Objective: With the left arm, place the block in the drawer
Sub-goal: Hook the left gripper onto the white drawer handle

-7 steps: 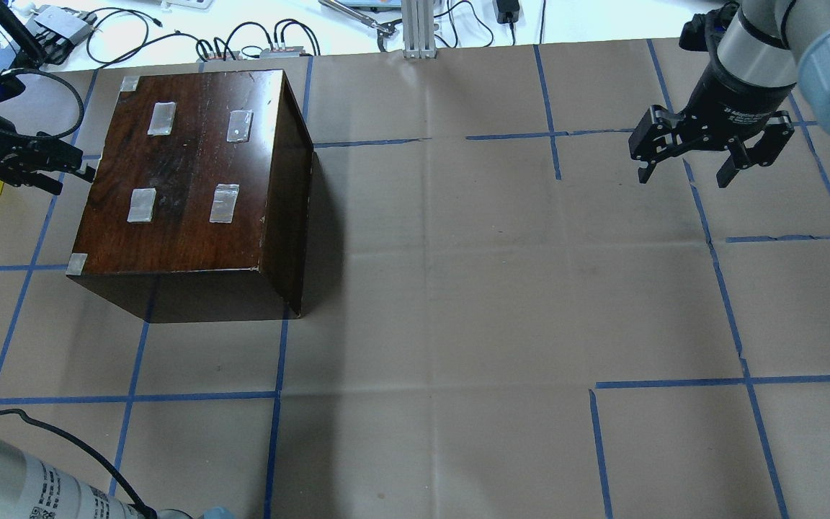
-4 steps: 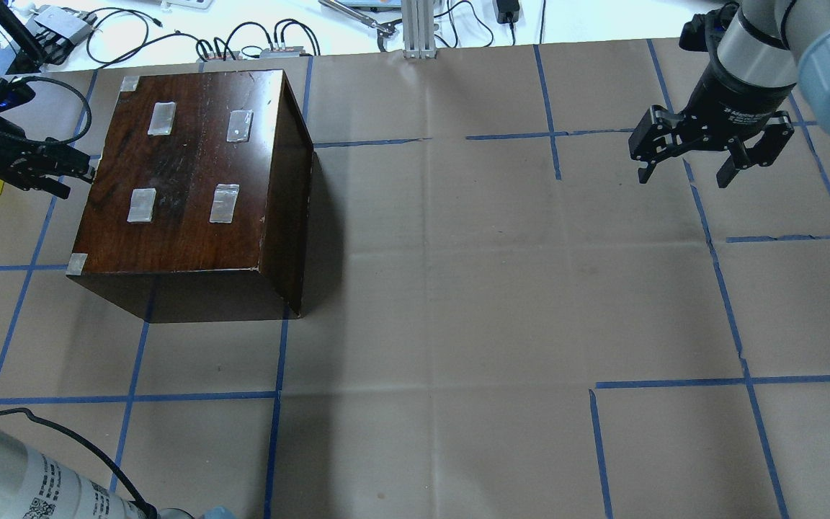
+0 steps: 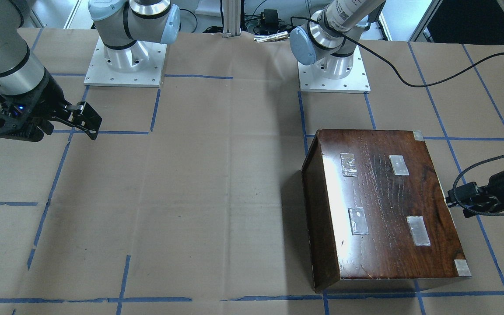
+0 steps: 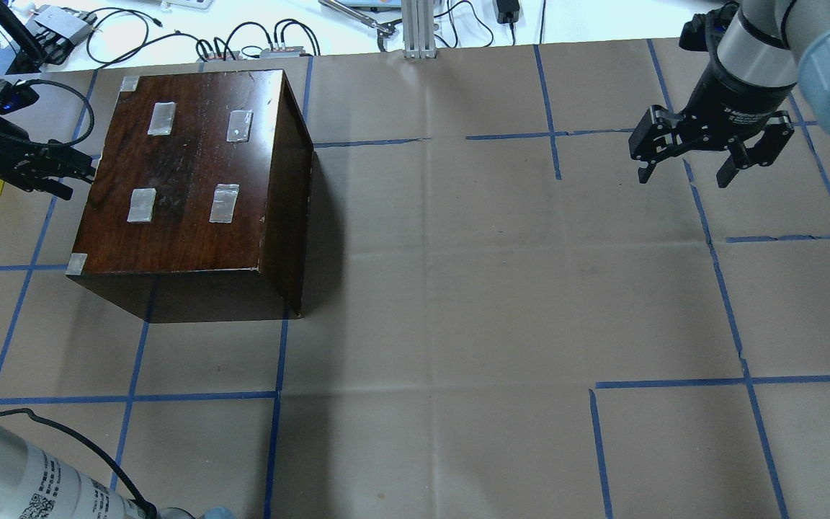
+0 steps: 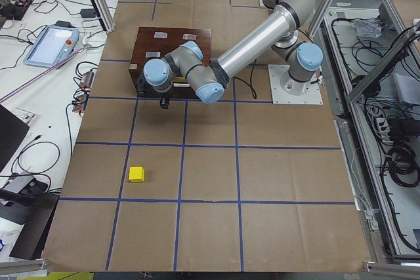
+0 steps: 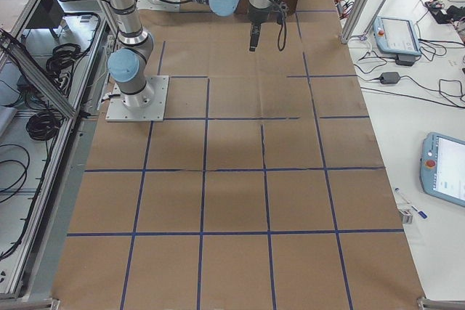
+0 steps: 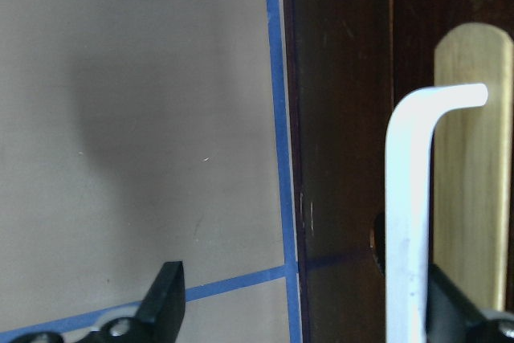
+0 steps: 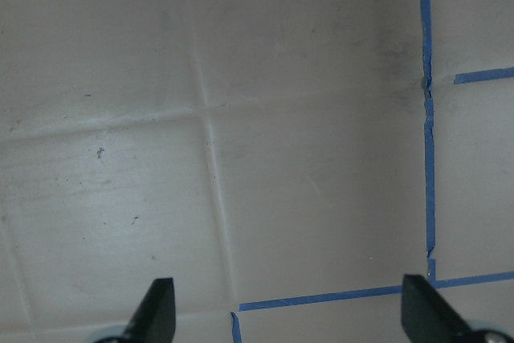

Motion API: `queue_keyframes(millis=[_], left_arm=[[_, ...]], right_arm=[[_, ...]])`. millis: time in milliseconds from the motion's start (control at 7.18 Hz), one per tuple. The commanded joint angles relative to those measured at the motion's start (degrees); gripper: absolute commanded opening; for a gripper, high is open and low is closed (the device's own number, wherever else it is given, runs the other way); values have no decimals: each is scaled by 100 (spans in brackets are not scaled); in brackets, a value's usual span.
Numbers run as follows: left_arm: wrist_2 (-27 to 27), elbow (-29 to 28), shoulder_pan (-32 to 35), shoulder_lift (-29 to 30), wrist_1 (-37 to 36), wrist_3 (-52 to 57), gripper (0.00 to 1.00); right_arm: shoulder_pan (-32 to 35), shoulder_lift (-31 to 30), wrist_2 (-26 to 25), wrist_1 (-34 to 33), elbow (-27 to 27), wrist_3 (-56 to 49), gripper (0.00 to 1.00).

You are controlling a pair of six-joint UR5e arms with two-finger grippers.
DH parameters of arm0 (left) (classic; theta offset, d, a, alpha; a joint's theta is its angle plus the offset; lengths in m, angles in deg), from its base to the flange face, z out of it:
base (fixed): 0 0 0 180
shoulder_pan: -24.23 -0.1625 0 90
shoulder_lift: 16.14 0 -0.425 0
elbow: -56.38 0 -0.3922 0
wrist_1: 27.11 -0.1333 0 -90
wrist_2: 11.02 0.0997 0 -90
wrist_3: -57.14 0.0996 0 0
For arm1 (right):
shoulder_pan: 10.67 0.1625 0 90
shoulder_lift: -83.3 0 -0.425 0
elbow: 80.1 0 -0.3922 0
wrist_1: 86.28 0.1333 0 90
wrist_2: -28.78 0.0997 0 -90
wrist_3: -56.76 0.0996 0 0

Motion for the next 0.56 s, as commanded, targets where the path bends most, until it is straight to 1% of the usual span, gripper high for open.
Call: queue_keyframes(millis=[0, 418], left_arm=[[18, -101, -10, 55, 7, 16, 98], [88, -110, -80, 91, -89, 209, 98]], right_arm=[[0, 0, 0, 0, -7, 0, 100], [0, 0, 0, 0, 2, 0, 100]])
